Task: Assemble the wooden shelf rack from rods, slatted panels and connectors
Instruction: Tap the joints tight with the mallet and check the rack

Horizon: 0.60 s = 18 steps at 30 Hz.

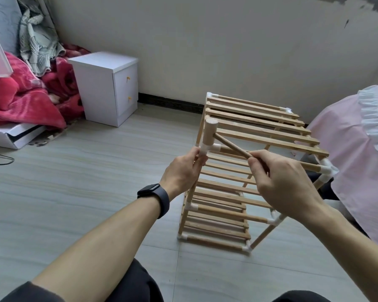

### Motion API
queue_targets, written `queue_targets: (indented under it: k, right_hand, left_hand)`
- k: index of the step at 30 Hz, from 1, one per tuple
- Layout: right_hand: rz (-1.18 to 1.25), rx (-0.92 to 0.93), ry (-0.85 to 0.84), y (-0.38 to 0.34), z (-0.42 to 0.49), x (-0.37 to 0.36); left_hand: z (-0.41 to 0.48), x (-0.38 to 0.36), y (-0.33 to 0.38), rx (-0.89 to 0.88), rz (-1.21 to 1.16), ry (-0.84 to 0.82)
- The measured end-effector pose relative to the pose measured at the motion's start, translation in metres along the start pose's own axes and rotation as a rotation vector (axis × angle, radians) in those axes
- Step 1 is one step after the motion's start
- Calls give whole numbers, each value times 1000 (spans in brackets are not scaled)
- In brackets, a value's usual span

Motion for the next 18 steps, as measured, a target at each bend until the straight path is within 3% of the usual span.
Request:
queue_targets:
  k: [2,6,7,10,11,16,18]
  right_hand:
    - [150,-25,67,2,4,10]
    - [127,53,481,-8,0,42]
    - [114,66,452,-9,-1,37]
    - [167,-19,-35,6,-3,-9]
    - [218,-43,-74,10,-4,-12]
    - [235,60,422,0,-3,24]
    - [159,89,455,-2,-4,22]
  left_hand:
    - [0,0,0,-9,7,2]
    - [2,-1,-1,-19,8,-3]
    - [2,-1,-1,-19,8,-2]
    - [2,-1,-2,-15,13,1]
    - [2,-1,-2,-15,16,-2]
    - [3,-2,-2,-16,20,-6]
    - [3,-1,-3,-17,21,-3]
Point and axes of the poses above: each hand's wrist, its own z-axis towards the middle knuckle, its own x-axis out of the back of the hand, y = z × x, the point moved 7 cm from there along z, towards the middle knuckle, and after that the axes turned 6 degrees about x, right-handed, at the moved point
